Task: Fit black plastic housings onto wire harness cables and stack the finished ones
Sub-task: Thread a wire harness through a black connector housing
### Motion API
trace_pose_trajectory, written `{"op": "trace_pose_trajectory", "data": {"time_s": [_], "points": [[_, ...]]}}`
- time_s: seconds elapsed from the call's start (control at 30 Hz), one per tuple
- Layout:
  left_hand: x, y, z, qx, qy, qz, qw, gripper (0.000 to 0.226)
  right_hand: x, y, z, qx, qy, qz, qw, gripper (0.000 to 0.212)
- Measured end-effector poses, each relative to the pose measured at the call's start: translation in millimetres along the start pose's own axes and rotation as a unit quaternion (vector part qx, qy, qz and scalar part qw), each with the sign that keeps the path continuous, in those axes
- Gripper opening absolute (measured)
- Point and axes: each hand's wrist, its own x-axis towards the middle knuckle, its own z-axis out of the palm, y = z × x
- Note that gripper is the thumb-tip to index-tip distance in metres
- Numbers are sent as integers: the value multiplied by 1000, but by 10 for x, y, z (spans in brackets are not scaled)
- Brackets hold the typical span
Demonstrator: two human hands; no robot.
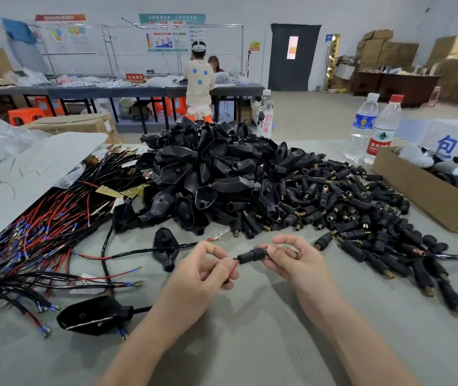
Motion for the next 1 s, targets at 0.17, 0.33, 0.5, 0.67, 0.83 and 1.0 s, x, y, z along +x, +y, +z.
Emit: {"op": "trace_pose_trajectory", "data": {"time_s": [0.17,0.33,0.5,0.67,0.83,1.0], "points": [[12,-43,35,23,31,30,999,21,-25,42,49,22,1,30,999,14],[17,-85,75,38,49,50,997,8,-50,54,88,26,6,39,999,13],[33,-89,73,7,84,68,994,7,-44,35,83,72,31,56,995,15],[30,-94,96,22,70,78,994,16,-78,63,119,70,16,58,996,17],[9,-73,103,14,67,78,995,18,-63,46,92,75,34,50,995,15],[27,-102,93,12,68,81,994,17,-68,46,88,71,7,53,996,17]]}}
